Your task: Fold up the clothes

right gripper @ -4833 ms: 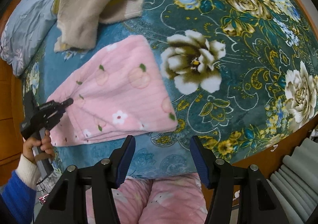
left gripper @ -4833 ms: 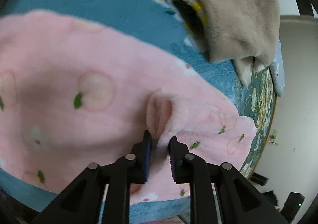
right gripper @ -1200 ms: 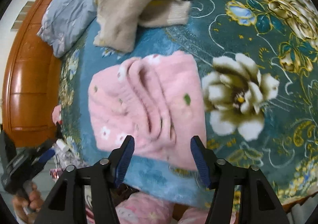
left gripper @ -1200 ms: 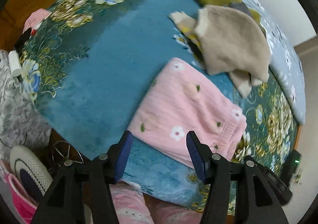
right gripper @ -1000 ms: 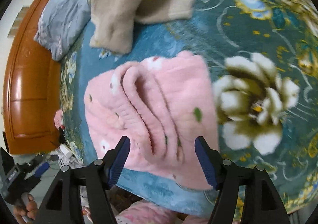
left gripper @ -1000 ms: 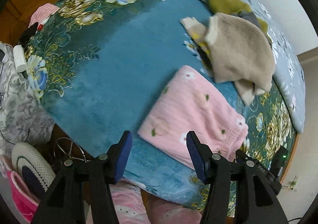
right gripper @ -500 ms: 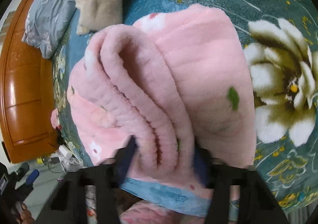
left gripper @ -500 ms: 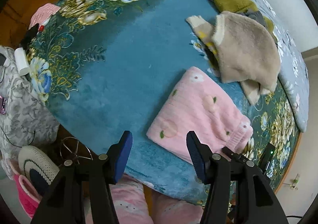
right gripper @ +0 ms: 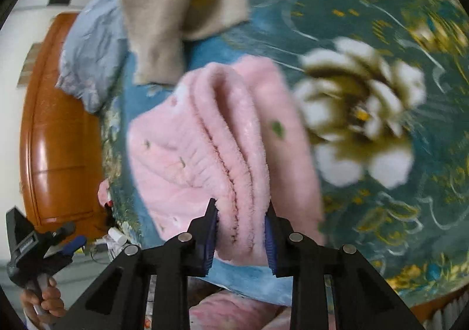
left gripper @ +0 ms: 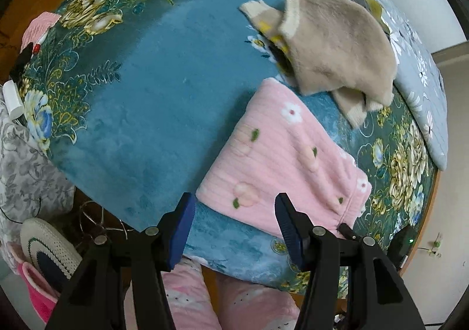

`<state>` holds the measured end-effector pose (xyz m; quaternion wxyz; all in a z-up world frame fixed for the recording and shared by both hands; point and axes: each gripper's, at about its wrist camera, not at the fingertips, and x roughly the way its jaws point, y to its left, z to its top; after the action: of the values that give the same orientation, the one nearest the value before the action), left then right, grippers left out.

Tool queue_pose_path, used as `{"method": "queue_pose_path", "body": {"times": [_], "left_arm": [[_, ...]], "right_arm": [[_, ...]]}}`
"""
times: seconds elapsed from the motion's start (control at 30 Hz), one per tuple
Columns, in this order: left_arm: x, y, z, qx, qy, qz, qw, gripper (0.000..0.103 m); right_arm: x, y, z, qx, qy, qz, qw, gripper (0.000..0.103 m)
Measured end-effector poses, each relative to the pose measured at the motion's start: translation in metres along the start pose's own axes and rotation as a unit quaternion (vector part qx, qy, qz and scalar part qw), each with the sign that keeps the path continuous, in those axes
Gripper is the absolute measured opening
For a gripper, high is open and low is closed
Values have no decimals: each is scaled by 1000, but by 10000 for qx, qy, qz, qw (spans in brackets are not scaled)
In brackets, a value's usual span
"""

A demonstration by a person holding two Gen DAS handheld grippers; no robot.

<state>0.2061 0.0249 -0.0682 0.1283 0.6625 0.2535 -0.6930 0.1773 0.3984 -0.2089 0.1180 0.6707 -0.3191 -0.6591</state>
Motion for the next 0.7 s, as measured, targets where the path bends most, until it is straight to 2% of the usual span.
{"method": "queue_pose_path", "body": {"times": [0.13,0.23,0.3,0.43,0.5,0.57,0.7], "left_arm": [[2,-1,-9,-149,33,58,9999,58],[2,-3,-19,-233,-16,35,9997,58],[4,-4,-27,-303,-16,39,9995,58],[7,-7,-44,-494,-51,-12,9988,58],[8,-10,-52,-532,-68,-16,9986,58],[11,-11,-58,-559,-32,24,9984,58],[20,-9,-67,-574,107,139,9982,58]], "right_arm": [[5,-12,8,70,-47,-334,9994,30],[-10,-14,12,182,-264,-16,9995,30],[-10,-12,13,-75,-130,-64,9999,30],[-17,4,9,-263,-128,82,9995,30],[-33,26,8,-554,-390,302,9972,29],[-42,35,8,-807,-495,318,9950,29],[-24,15,9,-879,-213,-177,9957,29]]}}
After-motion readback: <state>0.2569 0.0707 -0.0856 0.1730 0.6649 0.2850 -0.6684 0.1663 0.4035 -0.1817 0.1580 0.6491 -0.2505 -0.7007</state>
